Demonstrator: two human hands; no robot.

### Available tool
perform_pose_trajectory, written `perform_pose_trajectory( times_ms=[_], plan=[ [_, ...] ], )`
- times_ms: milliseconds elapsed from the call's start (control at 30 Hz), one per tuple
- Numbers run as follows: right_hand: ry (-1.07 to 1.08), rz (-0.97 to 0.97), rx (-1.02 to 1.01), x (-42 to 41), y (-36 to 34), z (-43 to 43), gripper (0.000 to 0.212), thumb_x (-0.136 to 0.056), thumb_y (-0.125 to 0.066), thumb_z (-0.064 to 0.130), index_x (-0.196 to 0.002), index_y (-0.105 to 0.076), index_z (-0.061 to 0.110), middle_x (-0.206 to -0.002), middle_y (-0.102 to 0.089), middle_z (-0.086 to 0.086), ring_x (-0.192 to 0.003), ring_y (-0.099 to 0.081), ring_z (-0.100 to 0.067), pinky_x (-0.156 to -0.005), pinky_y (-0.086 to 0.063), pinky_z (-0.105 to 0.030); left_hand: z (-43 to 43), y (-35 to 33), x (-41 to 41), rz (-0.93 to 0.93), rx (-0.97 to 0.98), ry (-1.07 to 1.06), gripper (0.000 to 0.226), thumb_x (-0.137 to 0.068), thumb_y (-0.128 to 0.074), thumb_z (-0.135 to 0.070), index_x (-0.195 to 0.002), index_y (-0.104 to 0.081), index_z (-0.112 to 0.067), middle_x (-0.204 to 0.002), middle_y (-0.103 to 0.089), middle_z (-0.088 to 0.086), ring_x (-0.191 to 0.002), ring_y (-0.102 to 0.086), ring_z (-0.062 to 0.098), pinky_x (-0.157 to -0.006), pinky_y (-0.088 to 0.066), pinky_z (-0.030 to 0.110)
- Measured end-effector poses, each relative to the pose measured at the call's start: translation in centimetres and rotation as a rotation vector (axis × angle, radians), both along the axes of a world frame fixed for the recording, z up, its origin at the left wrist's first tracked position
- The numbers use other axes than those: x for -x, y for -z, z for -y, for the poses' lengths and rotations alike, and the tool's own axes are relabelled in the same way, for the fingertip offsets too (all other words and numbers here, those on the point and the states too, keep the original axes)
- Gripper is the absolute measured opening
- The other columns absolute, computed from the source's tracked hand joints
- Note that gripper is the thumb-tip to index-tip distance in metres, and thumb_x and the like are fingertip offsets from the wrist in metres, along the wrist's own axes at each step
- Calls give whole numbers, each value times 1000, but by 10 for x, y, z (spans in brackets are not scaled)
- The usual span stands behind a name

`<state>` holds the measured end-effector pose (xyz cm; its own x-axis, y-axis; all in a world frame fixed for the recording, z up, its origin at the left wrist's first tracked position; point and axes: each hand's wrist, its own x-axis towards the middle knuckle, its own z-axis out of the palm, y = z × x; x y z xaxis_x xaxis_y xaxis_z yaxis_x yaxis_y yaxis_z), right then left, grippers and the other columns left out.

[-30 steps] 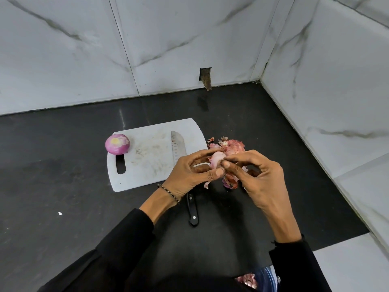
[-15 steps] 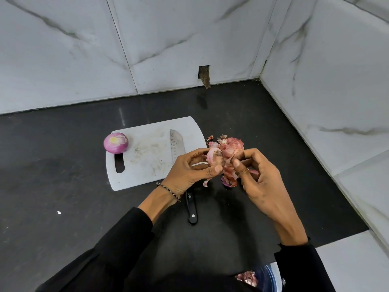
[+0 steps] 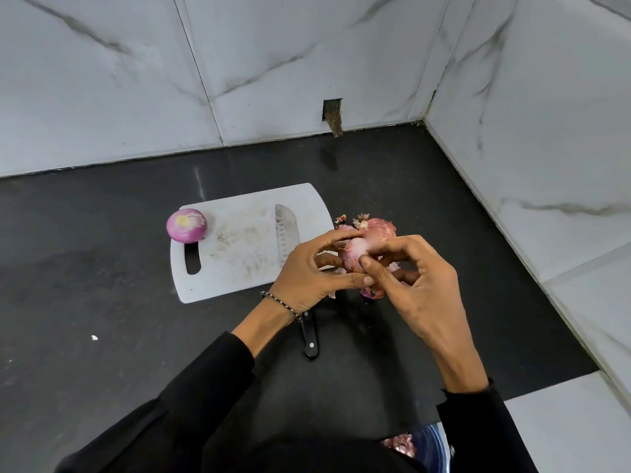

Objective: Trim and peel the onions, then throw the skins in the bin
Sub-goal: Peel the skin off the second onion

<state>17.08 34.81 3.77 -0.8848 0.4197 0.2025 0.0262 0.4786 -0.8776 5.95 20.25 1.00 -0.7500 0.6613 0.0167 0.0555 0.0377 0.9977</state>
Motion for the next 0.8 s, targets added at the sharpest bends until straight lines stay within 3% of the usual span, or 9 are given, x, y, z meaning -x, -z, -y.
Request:
perform_pose_trajectory(
  times_ms=[133,300,433,567,800],
  plan=[
    [-10,43,47,-3,-1,-2,19,-85,-76,36,-99,-73,23,-98,-69,13,-92,-70,-9,-77,-60,-27,1,3,0,77,12,11,63,-66,-89,-18,-124,-64,-20,-119,-68,-2,-113,-63,17,-94,-55,36],
    [-4,52,211,-7,-1,-2,12,-86,-79,16,-96,-73,17,-92,-74,6,-88,-73,-9,-79,-60,-22,0,6,-1,211,13,9,56,-72,-84,-23,-125,-64,-22,-118,-69,2,-113,-64,18,-94,-54,36],
    [7,8,318,-9,-3,0,15,-84,-81,10,-96,-72,14,-93,-76,5,-86,-74,-9,-76,-58,-19,-5,1,-5,570,-76,11,39,-90,-64,-29,-126,-63,-14,-118,-69,13,-108,-68,27,-90,-56,40],
    [6,-10,351,-11,-2,-1,17,-84,-81,6,-98,-72,13,-93,-75,4,-87,-74,-12,-76,-58,-20,-9,0,-6,680,-126,-8,33,-96,-57,-22,-127,-62,-9,-113,-71,15,-106,-68,29,-89,-57,38],
    [-7,8,359,-16,-3,-3,16,-82,-82,4,-94,-72,10,-89,-76,2,-82,-75,-13,-74,-57,-19,-19,1,-5,788,-178,-96,43,-93,-59,-33,-128,-60,-8,-111,-69,21,-99,-70,30,-85,-58,40]
  ],
)
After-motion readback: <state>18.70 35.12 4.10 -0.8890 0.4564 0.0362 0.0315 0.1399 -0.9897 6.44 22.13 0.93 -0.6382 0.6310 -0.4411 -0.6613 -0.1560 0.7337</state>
